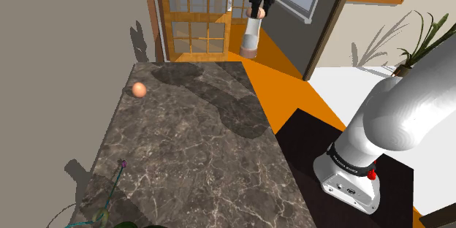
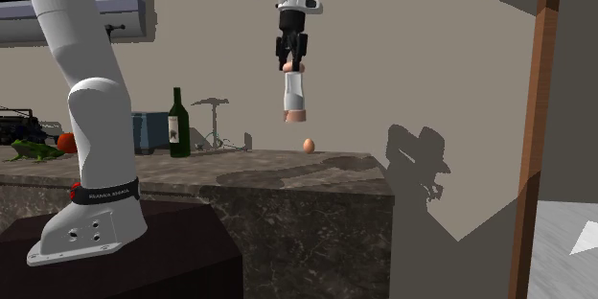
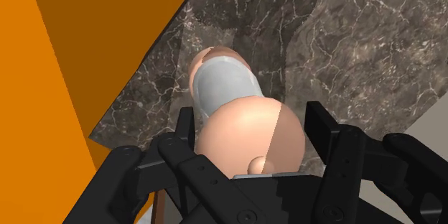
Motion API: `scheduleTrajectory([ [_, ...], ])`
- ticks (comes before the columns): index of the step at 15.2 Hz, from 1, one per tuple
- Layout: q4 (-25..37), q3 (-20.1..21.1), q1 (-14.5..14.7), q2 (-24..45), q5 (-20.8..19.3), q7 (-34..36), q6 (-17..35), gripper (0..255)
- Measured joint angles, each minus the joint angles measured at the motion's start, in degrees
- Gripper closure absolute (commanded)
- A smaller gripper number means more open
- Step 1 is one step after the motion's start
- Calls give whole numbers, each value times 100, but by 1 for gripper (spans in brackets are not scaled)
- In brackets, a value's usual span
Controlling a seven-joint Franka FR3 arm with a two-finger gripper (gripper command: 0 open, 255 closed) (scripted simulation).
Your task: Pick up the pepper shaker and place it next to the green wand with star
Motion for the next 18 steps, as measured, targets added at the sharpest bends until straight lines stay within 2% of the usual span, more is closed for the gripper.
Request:
scheduleTrajectory([
  [11,1039,-24,4,194,31,31,-848,255],
  [18,878,470,332,225,152,821,-583,255],
])
